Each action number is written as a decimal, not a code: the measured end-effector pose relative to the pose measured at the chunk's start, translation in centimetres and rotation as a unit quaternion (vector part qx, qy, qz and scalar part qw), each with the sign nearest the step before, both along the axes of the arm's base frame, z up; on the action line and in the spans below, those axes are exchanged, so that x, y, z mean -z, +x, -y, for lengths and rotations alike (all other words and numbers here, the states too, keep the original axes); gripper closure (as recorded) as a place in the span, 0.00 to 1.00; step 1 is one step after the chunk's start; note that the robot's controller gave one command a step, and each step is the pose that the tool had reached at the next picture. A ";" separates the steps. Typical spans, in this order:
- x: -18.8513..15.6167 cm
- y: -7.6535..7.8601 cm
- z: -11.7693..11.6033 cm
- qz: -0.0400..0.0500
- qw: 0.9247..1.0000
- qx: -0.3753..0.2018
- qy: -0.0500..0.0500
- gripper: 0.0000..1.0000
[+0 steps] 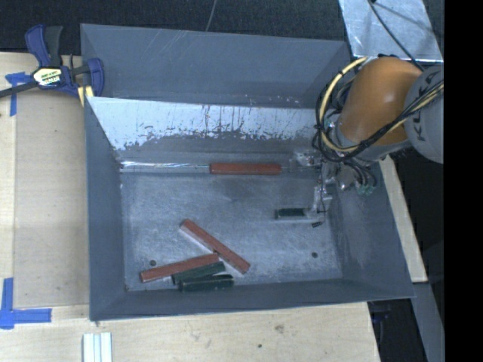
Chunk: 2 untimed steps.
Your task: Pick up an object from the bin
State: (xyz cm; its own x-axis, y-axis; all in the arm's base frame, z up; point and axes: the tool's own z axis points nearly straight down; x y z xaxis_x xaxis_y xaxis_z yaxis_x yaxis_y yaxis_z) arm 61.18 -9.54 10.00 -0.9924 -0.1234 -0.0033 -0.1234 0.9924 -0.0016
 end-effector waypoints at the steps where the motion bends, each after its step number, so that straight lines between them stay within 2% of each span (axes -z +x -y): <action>1: 2.8 -0.9 4.3 -0.003 0.998 -0.060 0.000 0.00; 2: 2.9 -8.4 -0.9 0.000 0.978 -0.210 0.000 1.00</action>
Offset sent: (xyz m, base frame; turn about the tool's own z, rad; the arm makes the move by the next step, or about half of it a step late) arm -0.0849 0.0091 -0.0300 -0.4254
